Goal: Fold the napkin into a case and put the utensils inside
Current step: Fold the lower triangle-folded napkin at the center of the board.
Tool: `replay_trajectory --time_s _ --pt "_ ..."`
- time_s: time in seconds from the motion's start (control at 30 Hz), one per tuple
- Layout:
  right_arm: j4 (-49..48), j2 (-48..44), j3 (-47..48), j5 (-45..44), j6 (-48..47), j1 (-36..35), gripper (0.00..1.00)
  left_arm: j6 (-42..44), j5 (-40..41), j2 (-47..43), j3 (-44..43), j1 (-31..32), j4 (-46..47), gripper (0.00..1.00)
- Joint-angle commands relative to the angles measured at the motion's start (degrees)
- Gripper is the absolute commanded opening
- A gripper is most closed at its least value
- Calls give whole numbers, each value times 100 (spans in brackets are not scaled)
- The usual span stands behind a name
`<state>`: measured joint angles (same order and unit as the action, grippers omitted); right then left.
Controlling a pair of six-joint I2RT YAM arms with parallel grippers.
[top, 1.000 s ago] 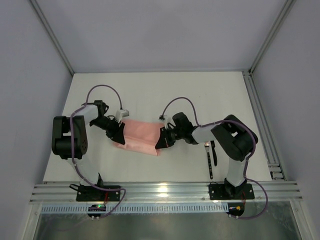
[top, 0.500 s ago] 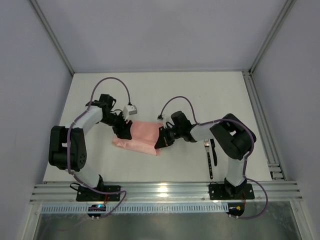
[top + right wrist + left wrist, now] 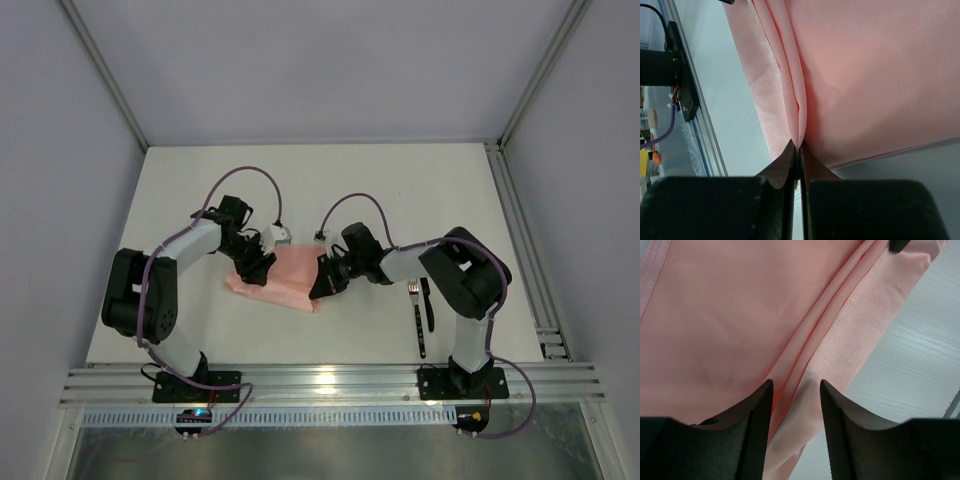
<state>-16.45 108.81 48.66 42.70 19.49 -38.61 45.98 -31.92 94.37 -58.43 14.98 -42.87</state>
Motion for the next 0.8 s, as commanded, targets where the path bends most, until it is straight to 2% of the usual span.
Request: replay_trajectory --time_s 0.0,0.07,0.1,0.17,0.23,0.27,0.33,0.47,0.5,0.6,0.77 --pt "71 61 152 90 -164 3 4 192 28 -6 -124 -13 95 42" --pt "71 61 152 90 -164 -6 4 280 28 73 -159 -4 -71 33" --pt "80 61 161 81 -164 3 4 324 37 99 -168 -13 -142 24" --pt "80 70 161 81 -164 -6 4 394 37 143 -168 -13 -247 16" --pt "98 61 170 72 -173 -6 4 377 107 152 -151 -13 -292 2" --pt "124 61 187 63 -182 -6 4 360 125 152 -151 -13 -274 0" --pt "151 70 196 63 -208 -6 4 316 169 178 -159 -22 -274 0" --pt "168 87 214 46 -217 20 13 105 108 187 -168 -74 -125 0" --pt "142 96 205 54 -200 29 19 70 38 179 -160 -135 -81 0" --pt "-164 87 143 124 37 152 29 78 2 249 -160 -154 -19 0" --pt "-596 78 117 107 477 284 35 157 -51 337 -133 -154 -63 0"
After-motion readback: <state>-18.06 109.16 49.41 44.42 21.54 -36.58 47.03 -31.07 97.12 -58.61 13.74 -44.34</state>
